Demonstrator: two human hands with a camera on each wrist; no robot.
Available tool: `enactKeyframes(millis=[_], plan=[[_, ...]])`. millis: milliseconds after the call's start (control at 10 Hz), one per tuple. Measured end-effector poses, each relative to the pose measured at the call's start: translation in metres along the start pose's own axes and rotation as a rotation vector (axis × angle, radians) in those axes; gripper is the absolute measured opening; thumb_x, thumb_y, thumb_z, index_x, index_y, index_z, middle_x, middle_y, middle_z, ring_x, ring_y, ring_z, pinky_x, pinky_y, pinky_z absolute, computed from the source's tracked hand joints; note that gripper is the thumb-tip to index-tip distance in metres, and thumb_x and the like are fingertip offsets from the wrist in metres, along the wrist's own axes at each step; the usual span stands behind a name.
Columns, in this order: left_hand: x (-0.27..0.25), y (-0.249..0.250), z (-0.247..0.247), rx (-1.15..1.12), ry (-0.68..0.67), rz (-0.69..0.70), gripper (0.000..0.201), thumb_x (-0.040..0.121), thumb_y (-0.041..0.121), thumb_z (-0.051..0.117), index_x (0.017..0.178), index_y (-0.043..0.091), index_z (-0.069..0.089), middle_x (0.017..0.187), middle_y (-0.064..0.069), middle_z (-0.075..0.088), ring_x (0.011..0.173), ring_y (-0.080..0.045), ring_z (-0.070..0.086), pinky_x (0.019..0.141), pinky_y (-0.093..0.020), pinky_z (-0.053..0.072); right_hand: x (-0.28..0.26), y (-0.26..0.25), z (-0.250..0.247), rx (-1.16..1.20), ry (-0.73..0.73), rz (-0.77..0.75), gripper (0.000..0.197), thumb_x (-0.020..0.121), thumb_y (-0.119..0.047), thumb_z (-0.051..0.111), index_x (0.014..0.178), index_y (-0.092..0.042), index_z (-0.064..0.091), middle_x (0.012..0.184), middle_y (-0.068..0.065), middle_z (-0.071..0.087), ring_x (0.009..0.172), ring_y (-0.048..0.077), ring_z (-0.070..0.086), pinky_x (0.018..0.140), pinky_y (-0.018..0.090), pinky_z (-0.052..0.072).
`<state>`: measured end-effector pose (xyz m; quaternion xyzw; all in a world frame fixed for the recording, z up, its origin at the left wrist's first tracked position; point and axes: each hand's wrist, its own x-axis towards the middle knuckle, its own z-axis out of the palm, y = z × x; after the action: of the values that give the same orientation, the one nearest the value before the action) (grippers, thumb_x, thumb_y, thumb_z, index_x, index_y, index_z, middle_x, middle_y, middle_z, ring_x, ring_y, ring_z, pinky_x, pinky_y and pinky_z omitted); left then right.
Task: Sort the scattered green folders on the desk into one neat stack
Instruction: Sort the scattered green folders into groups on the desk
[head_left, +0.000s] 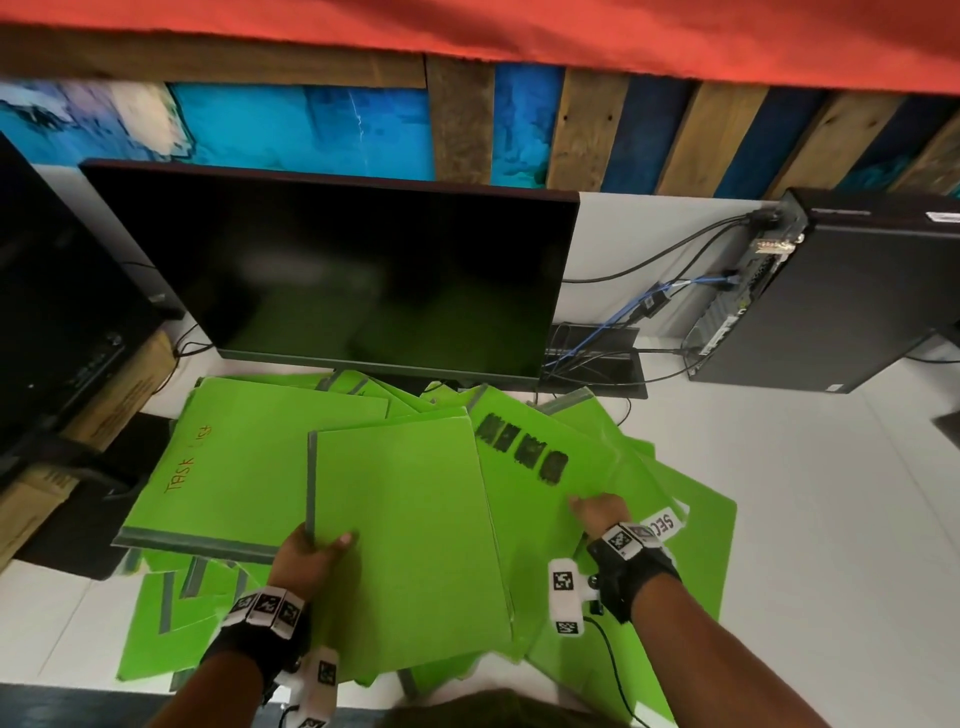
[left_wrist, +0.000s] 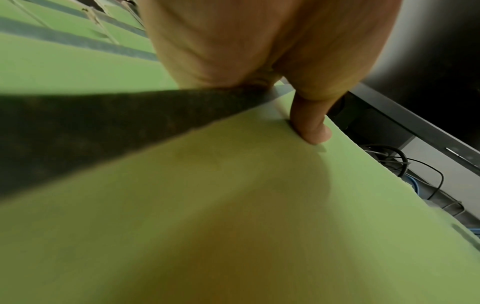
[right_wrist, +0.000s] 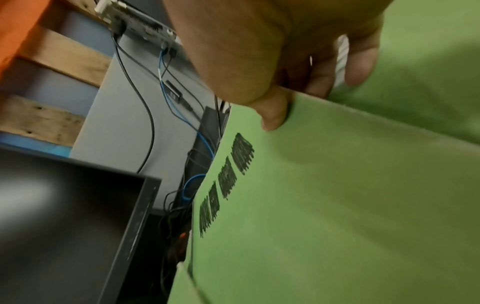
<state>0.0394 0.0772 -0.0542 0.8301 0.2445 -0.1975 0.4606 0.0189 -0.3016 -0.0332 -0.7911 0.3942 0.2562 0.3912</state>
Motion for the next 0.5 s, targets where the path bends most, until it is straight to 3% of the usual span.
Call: enactKeyframes(millis=[100,200,300,400,500], plan=[[-0.004,0.002,0.002,-0.018,0.004,0.012,0.043,0.080,0.024,0.075,0.112,0.000,0.059,0.105,-0.016,0.067,0.093,-0.032,0.063,0.087,-0.043,0.052,0.019,0.044,-0.017,0.058,0.158,0.104,0.036,0.093,-0.031,0.050,0.113,-0.004,0.065,0.122,0.016,0.063,0.114,0.030,0.058,0.089,0.030,0.044],[-0.006,0.004,0.003,-0.002,0.009,0.028,0.035,0.081,0.022,0.075,0.106,0.003,0.060,0.099,-0.015,0.067,0.088,-0.029,0.063,0.084,-0.041,0.053,0.026,0.075,-0.036,0.047,0.173,0.196,0.044,0.092,-0.035,0.049,0.129,-0.013,0.056,0.135,0.012,0.054,0.123,0.030,0.052,0.096,0.031,0.045],[-0.004,0.005,0.002,0.010,0.012,0.032,0.036,0.079,0.025,0.076,0.103,0.004,0.059,0.099,-0.016,0.068,0.090,-0.033,0.064,0.085,-0.045,0.053,0.000,0.069,-0.049,0.147,0.139,0.216,0.047,0.093,-0.024,0.056,0.132,0.000,0.049,0.136,0.016,0.052,0.123,0.030,0.052,0.061,0.014,0.038],[-0.002,0.004,0.002,0.044,0.009,0.025,0.041,0.078,0.029,0.077,0.104,0.002,0.060,0.101,-0.019,0.069,0.090,-0.034,0.065,0.085,-0.048,0.054,-0.002,0.066,-0.052,0.038,0.192,0.145,0.053,0.093,-0.032,0.056,0.136,-0.002,0.046,0.139,0.014,0.050,0.125,0.027,0.051,0.062,0.016,0.037],[-0.004,0.005,0.003,0.042,0.015,0.039,0.038,0.080,0.024,0.075,0.104,0.000,0.059,0.103,-0.021,0.068,0.086,-0.030,0.062,0.082,-0.041,0.052,-0.011,0.061,-0.056,-0.044,0.110,0.099,0.052,0.097,-0.041,0.045,0.143,-0.017,0.042,0.144,0.009,0.046,0.129,0.025,0.048,0.093,0.024,0.042]])
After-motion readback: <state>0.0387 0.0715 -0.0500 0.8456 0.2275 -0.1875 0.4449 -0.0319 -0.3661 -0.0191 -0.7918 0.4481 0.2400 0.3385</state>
